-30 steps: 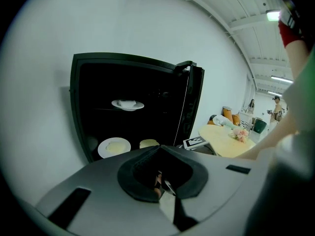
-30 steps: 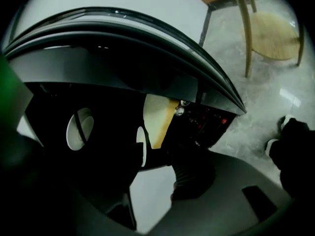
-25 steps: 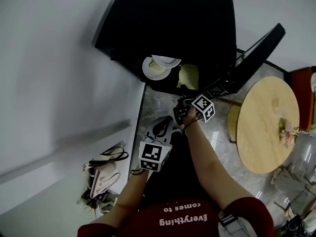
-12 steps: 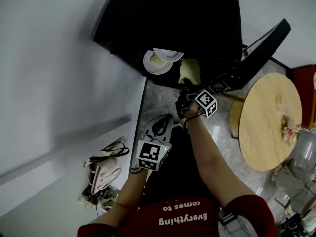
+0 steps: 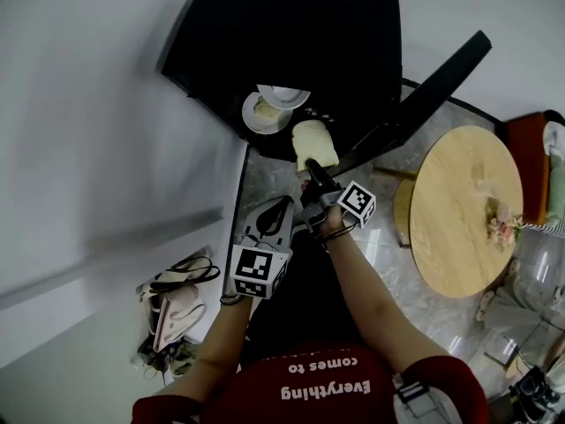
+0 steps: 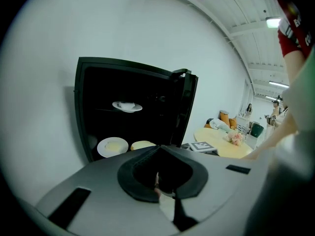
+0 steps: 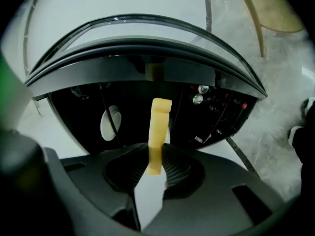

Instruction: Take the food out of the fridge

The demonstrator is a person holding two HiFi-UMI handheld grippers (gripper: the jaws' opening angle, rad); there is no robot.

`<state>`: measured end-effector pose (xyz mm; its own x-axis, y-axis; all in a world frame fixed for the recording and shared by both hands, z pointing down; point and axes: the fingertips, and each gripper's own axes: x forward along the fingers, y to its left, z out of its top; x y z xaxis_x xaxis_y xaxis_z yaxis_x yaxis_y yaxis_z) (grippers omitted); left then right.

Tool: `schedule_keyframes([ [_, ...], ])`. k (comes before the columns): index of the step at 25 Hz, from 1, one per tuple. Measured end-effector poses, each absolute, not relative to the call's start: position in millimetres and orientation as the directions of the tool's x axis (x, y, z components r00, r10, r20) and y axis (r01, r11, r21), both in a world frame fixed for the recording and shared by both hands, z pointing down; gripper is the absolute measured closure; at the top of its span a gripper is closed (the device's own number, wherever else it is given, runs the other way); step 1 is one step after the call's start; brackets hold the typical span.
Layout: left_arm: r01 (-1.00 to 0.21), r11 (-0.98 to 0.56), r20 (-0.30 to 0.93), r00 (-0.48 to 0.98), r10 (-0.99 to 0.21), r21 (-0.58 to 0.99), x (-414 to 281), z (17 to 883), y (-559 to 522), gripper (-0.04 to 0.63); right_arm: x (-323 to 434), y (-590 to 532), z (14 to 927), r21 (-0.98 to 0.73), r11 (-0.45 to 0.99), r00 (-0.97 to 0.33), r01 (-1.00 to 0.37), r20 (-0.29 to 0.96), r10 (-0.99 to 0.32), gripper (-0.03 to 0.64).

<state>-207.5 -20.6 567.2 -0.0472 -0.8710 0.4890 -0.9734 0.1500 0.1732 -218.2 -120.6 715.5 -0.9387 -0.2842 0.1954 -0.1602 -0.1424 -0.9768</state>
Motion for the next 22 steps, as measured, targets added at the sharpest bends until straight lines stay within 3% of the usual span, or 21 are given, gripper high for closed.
schedule_keyframes([
  [8, -0.979, 0.135, 0.453, -0.051, -0.89, 0.154, -198.5, 533.9, -11.8, 0.595, -169.4, -75.2, 648.8, -0.99, -0.04, -0.984, -0.136, 0.14, -0.107, 0.528],
  [14, -0.995, 0.032, 0.473, 0.019, -0.881, 0.099, -172.3, 529.3, -3.2, 0.595, -101.0, -50.3, 615.4, -0.99, -0.068, -0.989, -0.121, 0.126, -0.072, 0.528],
  [17, -0.996, -0.001, 0.478, 0.044, -0.877, 0.091, -164.0, 528.9, -6.2, 0.595, -67.2, -49.4, 607.7, -0.989, -0.058, -0.985, -0.136, 0.141, -0.101, 0.528],
  [22, -0.992, -0.076, 0.465, 0.116, -0.877, 0.105, -136.5, 525.8, -24.2, 0.595, -6.0, -70.9, 611.1, -0.984, -0.102, -0.951, -0.145, 0.167, -0.259, 0.528],
])
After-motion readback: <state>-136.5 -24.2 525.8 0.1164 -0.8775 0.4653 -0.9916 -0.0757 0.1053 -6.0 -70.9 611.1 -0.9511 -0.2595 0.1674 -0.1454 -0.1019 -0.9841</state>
